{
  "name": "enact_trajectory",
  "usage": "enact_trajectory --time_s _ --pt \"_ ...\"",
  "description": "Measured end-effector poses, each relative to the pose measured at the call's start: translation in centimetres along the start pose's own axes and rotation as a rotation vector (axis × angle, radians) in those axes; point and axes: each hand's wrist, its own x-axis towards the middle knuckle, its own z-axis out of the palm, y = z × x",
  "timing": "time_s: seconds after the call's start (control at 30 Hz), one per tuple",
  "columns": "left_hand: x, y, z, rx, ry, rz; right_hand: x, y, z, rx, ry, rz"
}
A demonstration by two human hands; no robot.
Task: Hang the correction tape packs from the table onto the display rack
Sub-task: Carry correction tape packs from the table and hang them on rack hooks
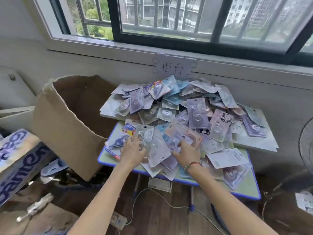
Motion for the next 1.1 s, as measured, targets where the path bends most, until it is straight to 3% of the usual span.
enact_trajectory --time_s 0.5,0.7,0.9,1.03,1.1 --pt "4.5 -1.3 0.3 -0.007 -0.096 0.012 3.7 -2.2 3.1 0.095 0.012 0.050" --pt "4.8 -0.3 1.7 0.060 -0.135 0.013 4.4 -0.2 1.2 0.253 0.265 -0.028" --pt "5.1 0.7 3.1 0.164 -0.137 -0.038 5.2 4.1 -1.0 0.353 0.445 0.158" --pt "5.3 0.6 3.7 0.170 -0.107 -0.051 5.8 5.8 -1.3 0.162 0.245 0.294" --pt "5.5 0.5 4.1 0.167 -0.089 -0.054 6.2 5.6 -1.0 0.036 0.152 0.264"
